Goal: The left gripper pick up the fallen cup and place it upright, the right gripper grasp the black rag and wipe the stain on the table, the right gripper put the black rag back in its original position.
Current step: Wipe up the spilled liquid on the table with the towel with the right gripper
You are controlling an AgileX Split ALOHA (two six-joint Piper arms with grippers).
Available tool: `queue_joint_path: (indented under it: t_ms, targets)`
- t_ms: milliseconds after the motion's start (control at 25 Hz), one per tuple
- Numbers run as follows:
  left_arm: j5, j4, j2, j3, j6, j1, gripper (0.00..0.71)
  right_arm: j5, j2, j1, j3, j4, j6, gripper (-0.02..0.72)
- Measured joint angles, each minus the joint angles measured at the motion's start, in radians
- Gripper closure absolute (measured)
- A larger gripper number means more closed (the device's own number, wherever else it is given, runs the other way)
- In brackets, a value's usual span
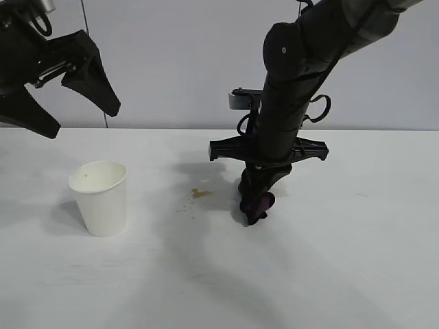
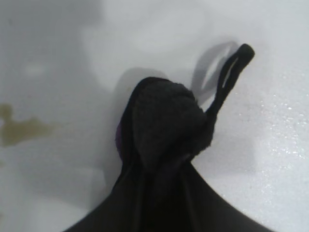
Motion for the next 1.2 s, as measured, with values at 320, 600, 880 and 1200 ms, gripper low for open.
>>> queue_joint_path:
  t_ms: [320,600,880,1200]
  targets:
    - [0.0,0.0,0.0,0.0,0.0,0.0,0.017,-0.063,0.006,0.15,0.001,0.073,0.0,0.609]
    - [0.006,0.0,0.0,0.0,0.0,0.0,0.017,-0.09,0.047,0.188,-0.039,0.09,0.012,0.609]
    - [0.009,0.0,0.0,0.0,0.0,0.0,0.017,-0.106,0.065,0.107,-0.075,0.11,0.06,0.609]
    - [0.004,0.0,0.0,0.0,0.0,0.0,0.017,-0.082,0.065,-0.013,-0.083,0.107,0.069,0.609]
